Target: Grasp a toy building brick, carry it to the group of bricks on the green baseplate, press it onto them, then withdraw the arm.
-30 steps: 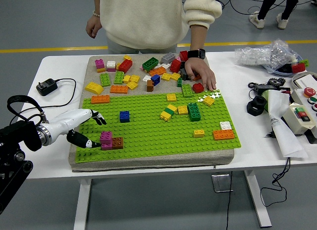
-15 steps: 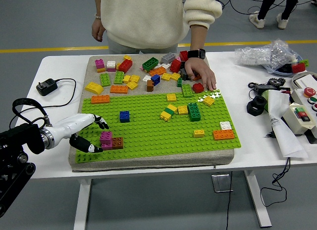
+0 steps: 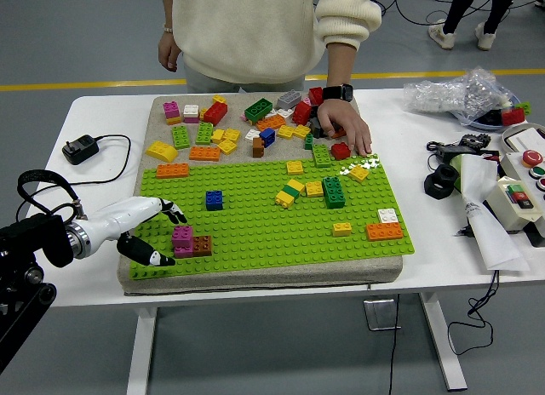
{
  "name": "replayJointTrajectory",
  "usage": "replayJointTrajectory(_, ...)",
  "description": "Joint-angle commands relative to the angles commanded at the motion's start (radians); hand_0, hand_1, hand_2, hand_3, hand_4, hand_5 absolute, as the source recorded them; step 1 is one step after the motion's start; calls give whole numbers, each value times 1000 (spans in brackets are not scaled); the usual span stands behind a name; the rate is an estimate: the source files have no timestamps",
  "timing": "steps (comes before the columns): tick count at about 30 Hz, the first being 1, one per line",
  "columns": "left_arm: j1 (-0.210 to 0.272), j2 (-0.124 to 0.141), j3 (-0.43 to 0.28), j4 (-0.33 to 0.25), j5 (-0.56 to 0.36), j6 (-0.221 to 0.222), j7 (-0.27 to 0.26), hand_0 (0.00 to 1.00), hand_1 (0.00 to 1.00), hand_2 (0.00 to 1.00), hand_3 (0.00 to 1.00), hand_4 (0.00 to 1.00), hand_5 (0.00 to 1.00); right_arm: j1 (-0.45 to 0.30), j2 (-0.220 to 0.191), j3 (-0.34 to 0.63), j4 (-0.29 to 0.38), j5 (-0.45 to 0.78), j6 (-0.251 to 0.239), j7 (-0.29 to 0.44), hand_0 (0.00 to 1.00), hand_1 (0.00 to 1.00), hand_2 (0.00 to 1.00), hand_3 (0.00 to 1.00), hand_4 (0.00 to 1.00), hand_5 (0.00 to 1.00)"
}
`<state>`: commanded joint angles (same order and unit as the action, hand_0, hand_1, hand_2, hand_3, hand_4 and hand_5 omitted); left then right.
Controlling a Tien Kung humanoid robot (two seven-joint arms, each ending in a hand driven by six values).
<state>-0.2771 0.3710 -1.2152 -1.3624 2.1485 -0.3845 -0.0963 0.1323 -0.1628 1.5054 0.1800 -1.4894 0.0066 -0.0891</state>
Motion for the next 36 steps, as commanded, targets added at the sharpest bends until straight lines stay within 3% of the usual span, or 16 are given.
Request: replayJointTrajectory(36,34,10,-16,-37,-2,-13,2,902,831,734,714,978,257,-6,3,5,0,-7,0,-4,761,676,718,737,998,683)
